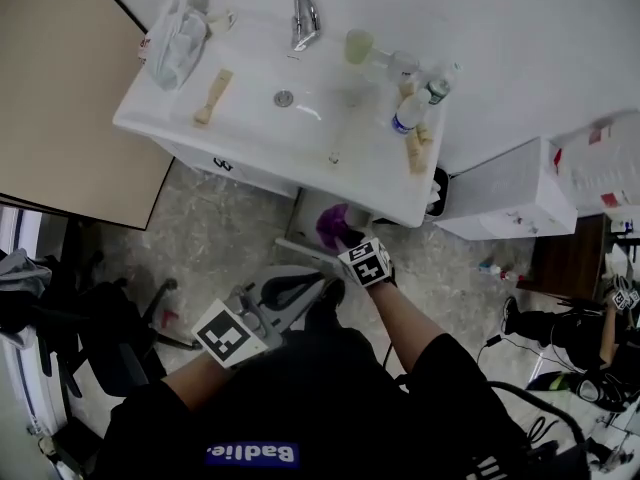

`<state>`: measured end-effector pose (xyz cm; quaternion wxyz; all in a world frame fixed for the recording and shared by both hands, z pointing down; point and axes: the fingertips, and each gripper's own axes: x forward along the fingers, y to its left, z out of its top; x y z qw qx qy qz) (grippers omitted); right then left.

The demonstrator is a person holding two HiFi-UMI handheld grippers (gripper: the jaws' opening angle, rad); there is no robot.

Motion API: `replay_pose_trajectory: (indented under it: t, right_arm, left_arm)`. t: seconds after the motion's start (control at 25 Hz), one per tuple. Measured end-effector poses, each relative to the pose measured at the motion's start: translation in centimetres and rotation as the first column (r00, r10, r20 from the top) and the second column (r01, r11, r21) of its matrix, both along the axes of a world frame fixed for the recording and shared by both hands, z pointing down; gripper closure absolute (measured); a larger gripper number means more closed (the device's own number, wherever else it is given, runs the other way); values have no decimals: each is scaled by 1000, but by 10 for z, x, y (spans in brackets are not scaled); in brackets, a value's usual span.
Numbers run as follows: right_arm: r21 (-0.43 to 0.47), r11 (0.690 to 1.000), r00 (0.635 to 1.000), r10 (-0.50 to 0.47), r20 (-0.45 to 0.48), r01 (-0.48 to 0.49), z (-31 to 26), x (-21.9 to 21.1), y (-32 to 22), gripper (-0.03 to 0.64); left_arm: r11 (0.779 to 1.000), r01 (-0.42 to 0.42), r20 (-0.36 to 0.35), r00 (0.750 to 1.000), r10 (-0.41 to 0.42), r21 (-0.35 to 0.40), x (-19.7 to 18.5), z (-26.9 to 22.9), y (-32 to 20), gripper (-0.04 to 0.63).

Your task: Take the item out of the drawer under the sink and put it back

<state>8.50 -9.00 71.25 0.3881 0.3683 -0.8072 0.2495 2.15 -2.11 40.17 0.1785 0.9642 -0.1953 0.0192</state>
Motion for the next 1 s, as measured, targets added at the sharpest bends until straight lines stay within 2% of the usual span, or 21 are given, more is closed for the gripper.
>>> replay_pose_trajectory:
  t: [0.48,0.56,0.68,0.84,1.0]
  right_arm:
    - [154,988,982,4,187,-33,-146,-27,34,546]
    - [177,983,979,16,204,-53,-163,-24,42,546]
    - [218,971,973,47,225,-98,-188,-16,54,546]
    - [266,952,964,80,254,-150,-216,-8,65,546]
    - [306,933,953,98,287,-188,-240,-7,70,546]
  left_arm:
    - [998,-35,-56,998,37,43,-3,-32,11,601]
    - [996,-53,-47,997,57,76,-3,-33,14,601]
    - [986,-104,-5,994,106,128,-1,-35,21,601]
    - [987,-118,-28,992,122,107,-1,-39,19,601]
    - [983,-134,-29,990,138,122,-2,-43,15,600]
